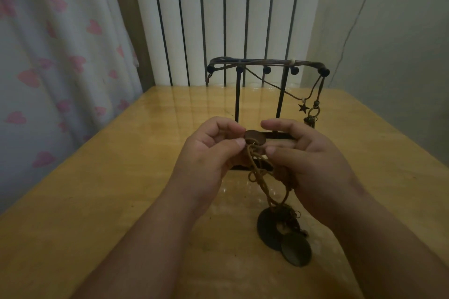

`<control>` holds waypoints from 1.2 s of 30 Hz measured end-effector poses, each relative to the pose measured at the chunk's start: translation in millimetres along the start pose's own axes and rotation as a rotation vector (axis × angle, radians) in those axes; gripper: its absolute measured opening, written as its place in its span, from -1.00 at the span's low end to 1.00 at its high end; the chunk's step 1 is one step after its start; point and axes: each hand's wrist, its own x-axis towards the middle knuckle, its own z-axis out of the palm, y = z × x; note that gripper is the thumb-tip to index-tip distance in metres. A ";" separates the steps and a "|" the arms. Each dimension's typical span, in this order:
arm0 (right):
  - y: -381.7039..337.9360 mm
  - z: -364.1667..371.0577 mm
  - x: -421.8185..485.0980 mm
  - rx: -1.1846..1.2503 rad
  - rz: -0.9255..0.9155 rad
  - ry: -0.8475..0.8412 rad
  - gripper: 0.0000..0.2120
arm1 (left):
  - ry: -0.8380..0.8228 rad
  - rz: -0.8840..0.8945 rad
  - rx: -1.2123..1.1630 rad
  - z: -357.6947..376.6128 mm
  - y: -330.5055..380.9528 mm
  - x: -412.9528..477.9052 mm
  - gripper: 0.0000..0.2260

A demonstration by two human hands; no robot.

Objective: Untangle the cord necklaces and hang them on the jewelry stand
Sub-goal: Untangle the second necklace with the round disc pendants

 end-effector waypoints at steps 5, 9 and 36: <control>2.4 2.3 1.7 -0.067 -0.017 0.072 -0.80 | 0.038 -0.016 0.023 2.3 -1.3 -0.6 -0.76; 2.2 2.0 1.7 -0.015 -0.006 0.110 -0.83 | 0.045 -0.007 0.059 2.6 -2.1 -0.6 -0.79; 3.8 4.2 2.9 -0.270 -0.069 0.187 -0.84 | 0.044 0.013 0.161 3.6 -1.5 0.1 -0.80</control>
